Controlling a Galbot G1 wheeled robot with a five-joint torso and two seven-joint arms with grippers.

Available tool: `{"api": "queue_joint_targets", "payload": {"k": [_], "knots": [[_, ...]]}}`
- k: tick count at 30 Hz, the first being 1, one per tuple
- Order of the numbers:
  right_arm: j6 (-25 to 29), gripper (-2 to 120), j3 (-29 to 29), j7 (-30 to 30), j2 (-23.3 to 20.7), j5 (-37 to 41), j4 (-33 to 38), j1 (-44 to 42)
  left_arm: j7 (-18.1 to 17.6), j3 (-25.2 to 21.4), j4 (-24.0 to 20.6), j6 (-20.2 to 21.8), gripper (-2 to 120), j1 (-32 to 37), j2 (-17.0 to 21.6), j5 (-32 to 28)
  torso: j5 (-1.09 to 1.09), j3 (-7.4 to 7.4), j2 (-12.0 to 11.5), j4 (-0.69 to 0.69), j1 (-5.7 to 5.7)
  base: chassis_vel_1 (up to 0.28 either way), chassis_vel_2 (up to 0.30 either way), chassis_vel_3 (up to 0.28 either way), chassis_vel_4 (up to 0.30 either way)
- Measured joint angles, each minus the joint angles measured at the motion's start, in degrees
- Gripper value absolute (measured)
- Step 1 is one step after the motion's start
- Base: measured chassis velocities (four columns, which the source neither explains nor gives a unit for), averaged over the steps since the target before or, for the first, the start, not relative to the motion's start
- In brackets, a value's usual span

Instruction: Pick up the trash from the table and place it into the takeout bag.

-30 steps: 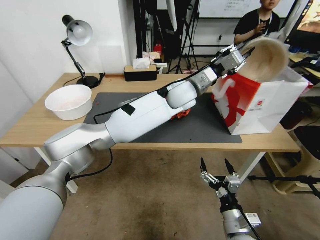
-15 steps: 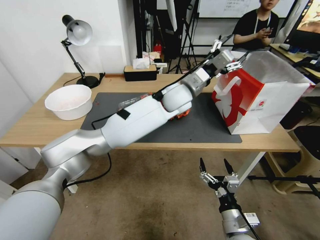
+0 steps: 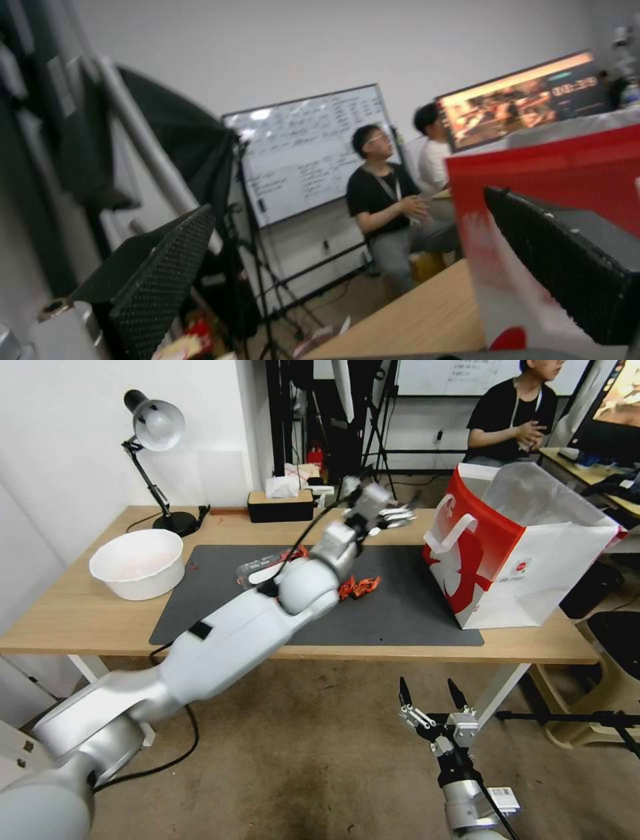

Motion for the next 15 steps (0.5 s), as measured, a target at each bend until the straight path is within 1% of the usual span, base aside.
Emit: {"api": "queue_joint_targets", "payload": {"k": [2, 3, 4, 7, 8, 9, 10, 11, 12, 14, 15], "knots": [[0.06, 100, -0.04, -0.01, 0.08, -0.18, 0.0, 0.01, -0.75, -3.66, -2.68, 1.46, 100, 4.08, 0.87, 0.01, 0.01, 0.0, 0.0, 0.0, 0.0, 0.0, 0.0, 0.0, 0.0], [0.15, 100, -0.13, -0.01, 0.16, -0.37, -0.01, 0.02, -1.37, -6.61, -4.74, 2.59, 100, 7.55, 1.1, 0.32, 0.01, 0.0, 0.0, -0.01, -0.01, 0.0, 0.0, 0.0, 0.0], [0.15, 100, -0.13, -0.01, 0.16, -0.37, -0.01, 0.02, -1.37, -6.61, -4.74, 2.59, 100, 7.55, 1.1, 0.32, 0.01, 0.0, 0.0, -0.01, -0.01, 0.0, 0.0, 0.0, 0.0], [0.21, 100, -0.24, -0.01, 0.19, -0.64, 0.19, 0.0, -2.02, -12.51, -8.95, 3.85, 100, 16.29, 1.54, 2.47, -0.01, 0.0, 0.0, -0.01, -0.01, 0.0, 0.0, 0.0, 0.0], [0.21, 100, -0.24, -0.01, 0.19, -0.64, 0.19, 0.0, -2.02, -12.51, -8.95, 3.85, 100, 16.29, 1.54, 2.47, -0.01, 0.0, 0.0, -0.01, -0.01, 0.0, 0.0, 0.0, 0.0], [0.22, 100, -0.3, -0.02, 0.15, -0.74, 0.52, -0.02, -2.07, -15.15, -10.57, 3.93, 100, 20.06, 2.04, 3.8, 0.01, 0.0, 0.0, -0.01, -0.01, 0.0, 0.0, 0.0, 0.0], [0.22, 100, -0.32, -0.02, 0.11, -0.81, 0.72, -0.06, -1.93, -16.47, -11.37, 4.02, 100, 21.84, 2.43, 4.64, 0.01, 0.0, 0.0, 0.0, -0.01, 0.0, 0.0, 0.0, 0.0], [0.21, 100, -0.36, -0.01, -0.03, -0.88, 1.12, -0.16, -1.26, -19.22, -12.95, 4.14, 100, 25.22, 3.25, 5.69, -0.01, 0.0, 0.0, 0.0, -0.01, 0.0, 0.0, 0.0, 0.0], [0.21, 100, -0.36, -0.01, -0.03, -0.88, 1.12, -0.16, -1.26, -19.22, -12.95, 4.14, 100, 25.22, 3.25, 5.69, -0.01, 0.0, 0.0, 0.0, -0.01, 0.0, 0.0, 0.0, 0.0], [0.2, 100, -0.41, 0.02, -0.2, -0.91, 1.58, -0.32, -0.57, -21.93, -14.49, 4.16, 100, 28.24, 4.41, 6.32, 0.03, -0.01, 0.0, 0.02, -0.01, 0.0, 0.0, 0.0, 0.0], [0.2, 100, -0.44, 0.03, -0.27, -0.93, 1.71, -0.38, -0.36, -23.46, -15.14, 4.14, 100, 29.93, 4.88, 6.58, 0.01, 0.0, 0.0, -0.01, -0.01, 0.0, 0.0, 0.0, 0.0]]}}
